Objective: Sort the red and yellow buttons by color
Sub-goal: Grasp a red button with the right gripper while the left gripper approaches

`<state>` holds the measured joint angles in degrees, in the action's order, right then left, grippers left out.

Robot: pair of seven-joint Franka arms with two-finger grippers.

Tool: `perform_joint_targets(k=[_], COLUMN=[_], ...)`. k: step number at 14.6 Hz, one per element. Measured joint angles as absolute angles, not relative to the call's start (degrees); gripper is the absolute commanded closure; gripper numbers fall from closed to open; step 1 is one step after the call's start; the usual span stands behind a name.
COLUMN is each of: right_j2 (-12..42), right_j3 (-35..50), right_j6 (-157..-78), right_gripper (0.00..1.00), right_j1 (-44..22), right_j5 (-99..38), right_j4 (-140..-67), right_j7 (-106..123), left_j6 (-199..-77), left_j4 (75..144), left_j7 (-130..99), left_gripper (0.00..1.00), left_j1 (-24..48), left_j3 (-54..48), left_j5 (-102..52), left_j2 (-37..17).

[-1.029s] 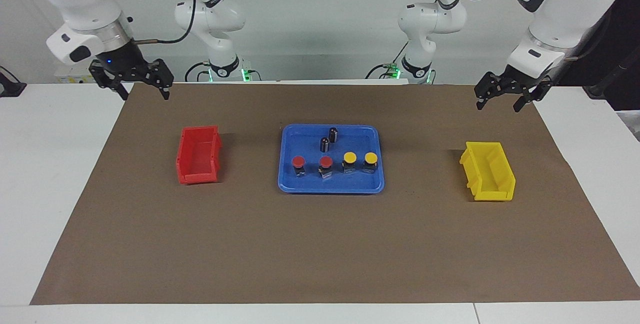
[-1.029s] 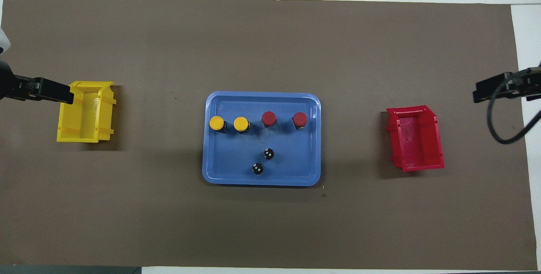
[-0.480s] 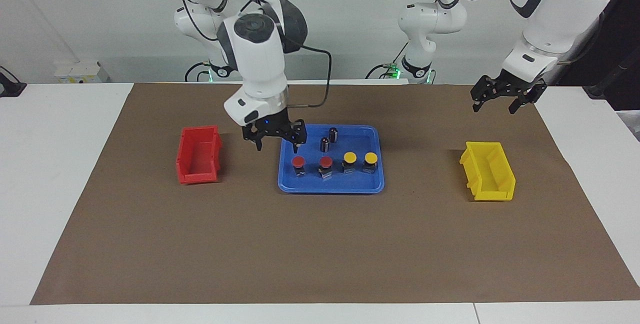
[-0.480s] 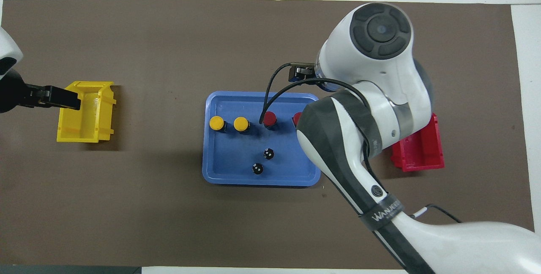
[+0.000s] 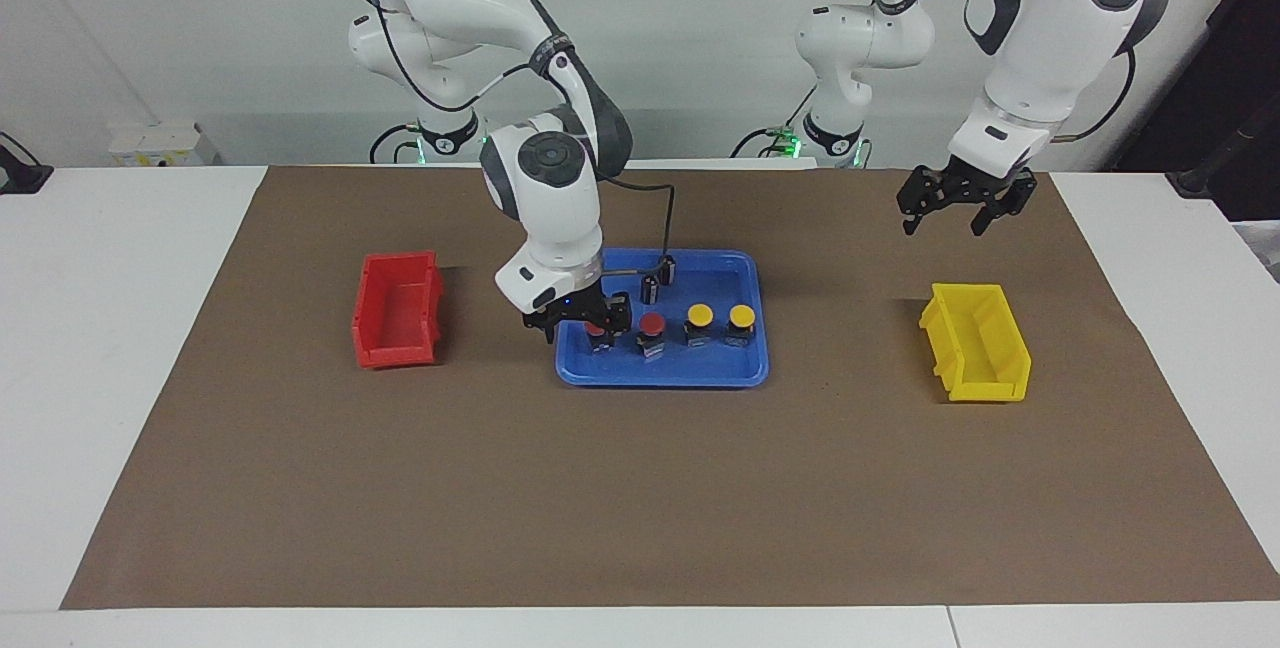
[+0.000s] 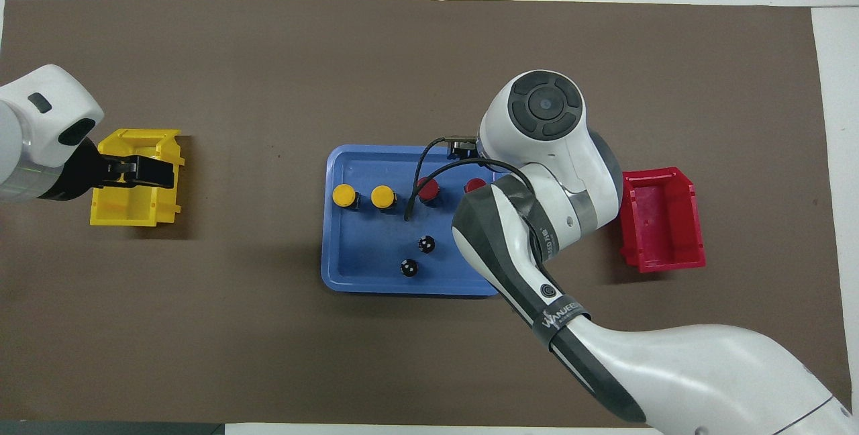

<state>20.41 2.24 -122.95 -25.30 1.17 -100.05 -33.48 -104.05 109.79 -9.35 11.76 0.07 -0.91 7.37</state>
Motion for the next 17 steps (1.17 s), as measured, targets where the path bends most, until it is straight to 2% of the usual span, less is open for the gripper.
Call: perform_joint_targets(k=[5, 13, 17], right_j2=[20.27, 19.54, 19.38], right_j3=[2.21, 2.19, 2.21], right_j6=[-124.39, -125.68, -125.69], right_gripper=[0.26, 0.46, 0.67], right_j1=[-27.02, -27.08, -27.23], right_j5=[1.17, 1.17, 1.17], right_j4=[-102.23, -105.10, -105.21], right_j7=[-34.67, -34.67, -34.67], left_j6=[-112.67, -113.51, -114.00], left_j4=[114.65, 114.91, 114.91], left_j7=[-23.24, -23.46, -23.46], left_gripper=[0.00, 0.00, 0.00], left_j1=[18.62, 18.58, 18.58], left_j3=[-0.22, 0.22, 0.22], left_j5=[-0.92, -0.92, -0.92], left_j2=[7.02, 6.99, 6.99])
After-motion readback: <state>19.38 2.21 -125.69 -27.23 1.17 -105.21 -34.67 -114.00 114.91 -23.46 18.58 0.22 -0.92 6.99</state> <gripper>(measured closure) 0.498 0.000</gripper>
